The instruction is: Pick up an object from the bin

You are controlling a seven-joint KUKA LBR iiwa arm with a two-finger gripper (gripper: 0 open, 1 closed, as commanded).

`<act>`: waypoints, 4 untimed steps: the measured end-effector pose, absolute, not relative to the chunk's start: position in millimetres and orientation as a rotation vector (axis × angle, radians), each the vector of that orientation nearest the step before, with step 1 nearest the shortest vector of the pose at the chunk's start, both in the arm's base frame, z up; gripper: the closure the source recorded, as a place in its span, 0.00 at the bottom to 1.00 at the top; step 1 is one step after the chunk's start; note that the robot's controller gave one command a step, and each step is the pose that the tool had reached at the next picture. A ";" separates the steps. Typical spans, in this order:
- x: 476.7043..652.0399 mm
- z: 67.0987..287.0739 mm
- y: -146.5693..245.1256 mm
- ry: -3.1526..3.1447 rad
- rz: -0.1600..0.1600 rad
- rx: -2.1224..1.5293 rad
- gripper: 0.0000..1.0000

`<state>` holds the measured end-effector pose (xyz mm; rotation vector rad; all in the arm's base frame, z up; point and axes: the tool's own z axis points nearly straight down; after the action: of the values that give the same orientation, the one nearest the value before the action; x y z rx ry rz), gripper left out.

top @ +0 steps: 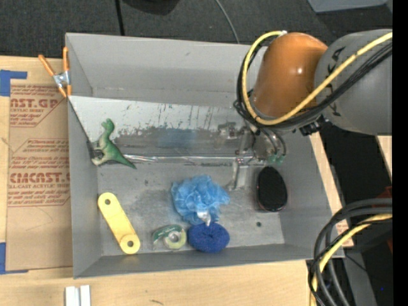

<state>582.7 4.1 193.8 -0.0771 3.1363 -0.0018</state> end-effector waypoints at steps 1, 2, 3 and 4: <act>573.0 179.5 57.9 3.140 0.001 -0.064 0.00; 572.8 136.3 57.3 3.128 0.001 -0.145 0.00; 568.8 98.6 56.1 3.137 0.002 -0.176 0.00; 563.4 79.3 52.8 3.129 0.004 -0.129 1.00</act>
Offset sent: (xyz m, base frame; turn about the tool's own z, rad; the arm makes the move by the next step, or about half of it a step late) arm -0.0113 0.0444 -0.0758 -0.0603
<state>563.4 52.8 79.3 -0.1290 3.1288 0.0036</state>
